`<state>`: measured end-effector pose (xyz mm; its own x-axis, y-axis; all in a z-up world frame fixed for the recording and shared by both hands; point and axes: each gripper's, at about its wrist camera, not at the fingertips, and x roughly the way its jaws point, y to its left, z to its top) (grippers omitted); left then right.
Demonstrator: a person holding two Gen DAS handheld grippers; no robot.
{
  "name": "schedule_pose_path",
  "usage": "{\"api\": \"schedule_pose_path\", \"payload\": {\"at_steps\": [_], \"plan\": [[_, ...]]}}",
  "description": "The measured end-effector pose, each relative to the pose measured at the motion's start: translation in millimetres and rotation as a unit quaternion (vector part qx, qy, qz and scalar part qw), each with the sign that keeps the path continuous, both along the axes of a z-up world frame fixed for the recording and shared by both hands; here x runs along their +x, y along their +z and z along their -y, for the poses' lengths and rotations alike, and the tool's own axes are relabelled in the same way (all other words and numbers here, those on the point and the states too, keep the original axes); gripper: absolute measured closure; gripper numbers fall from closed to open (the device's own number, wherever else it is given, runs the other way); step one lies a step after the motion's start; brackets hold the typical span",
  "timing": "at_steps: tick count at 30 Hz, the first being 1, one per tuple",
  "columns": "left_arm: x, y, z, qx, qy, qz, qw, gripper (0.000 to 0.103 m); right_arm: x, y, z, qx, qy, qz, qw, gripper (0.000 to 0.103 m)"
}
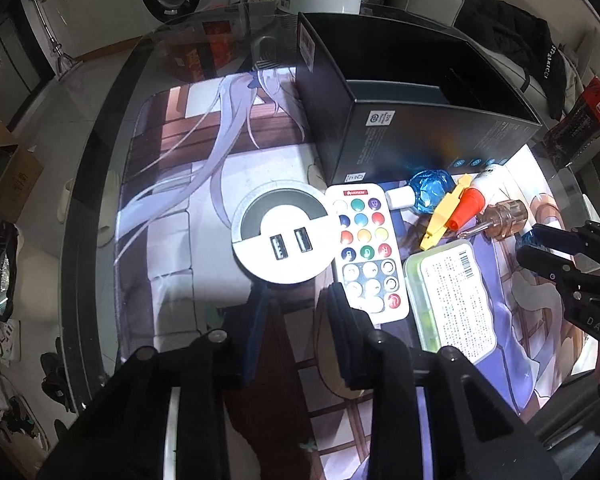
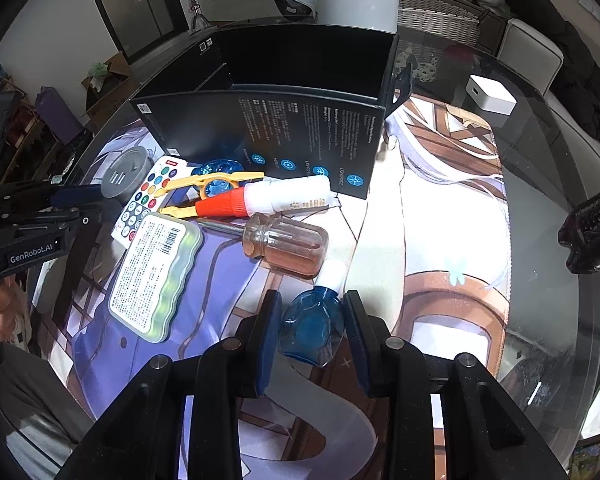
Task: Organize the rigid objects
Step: 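Close the right gripper on the blue bottle while the left gripper grasps the white USB hub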
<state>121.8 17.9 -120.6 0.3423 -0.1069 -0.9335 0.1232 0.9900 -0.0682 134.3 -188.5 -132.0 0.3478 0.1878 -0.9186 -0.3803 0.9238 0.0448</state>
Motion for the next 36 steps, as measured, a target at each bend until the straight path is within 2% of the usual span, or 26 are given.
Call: {"api": "schedule_pose_path", "payload": {"at_steps": [2,3,4,5,6,8,9,17,19,20,21,24,30,36], "plan": [[-1.4,0.7,2.7,0.019,-0.004,0.01,0.9998,0.072,-1.5,1.3,-0.8,0.001,0.0,0.002,1.0,0.071],[-1.3,2.6,2.6,0.028,-0.001,0.018,0.9994,0.067,-1.8,1.9,-1.1,0.002,0.0,0.002,1.0,0.071],[-0.3,5.0,2.2,0.033,0.002,0.024,0.9992,0.06,-2.0,2.0,-1.3,0.002,0.0,0.004,1.0,0.071],[0.7,8.1,0.4,0.032,0.007,0.031,0.999,0.041,-2.2,1.8,-1.5,0.001,0.0,0.004,1.0,0.071],[2.2,11.9,-1.7,0.032,0.014,0.042,0.9985,0.031,-2.3,1.3,-1.7,0.002,-0.001,0.003,1.0,0.071],[7.7,17.4,-1.8,0.043,0.02,0.059,0.9971,0.018,-1.7,0.3,-1.5,0.003,-0.003,0.001,1.0,0.071],[11.5,17.9,-0.4,0.049,0.02,0.063,0.9966,0.017,-1.6,0.0,-1.9,0.002,-0.003,0.002,1.0,0.071],[39.0,-1.2,10.3,0.054,0.016,0.04,0.9976,0.018,-0.8,-2.7,-0.9,0.001,0.0,0.002,1.0,0.071],[41.6,-1.0,8.4,0.035,0.015,0.034,0.9987,0.03,-1.2,-1.9,-0.2,0.001,0.001,0.003,1.0,0.071],[41.7,0.4,7.3,0.021,0.013,0.029,0.9993,0.044,-1.5,-1.0,0.3,0.002,0.002,0.004,1.0,0.071],[41.1,2.3,6.5,0.026,0.016,0.029,0.9991,0.046,-2.1,0.1,0.6,0.003,0.002,0.005,1.0,0.071],[37.3,2.5,6.5,0.033,0.011,0.029,0.999,0.046,-3.5,3.2,2.0,0.007,0.001,0.007,1.0,0.071],[21.2,6.0,5.8,0.019,0.006,0.02,0.9996,0.046,-7.7,8.1,2.0,0.011,0.0,0.014,1.0,0.071],[-3.3,33.0,8.2,0.021,0.0,0.07,0.9973,0.046,-16.7,25.5,0.7,0.017,-0.002,0.045,0.999,0.071]]}}
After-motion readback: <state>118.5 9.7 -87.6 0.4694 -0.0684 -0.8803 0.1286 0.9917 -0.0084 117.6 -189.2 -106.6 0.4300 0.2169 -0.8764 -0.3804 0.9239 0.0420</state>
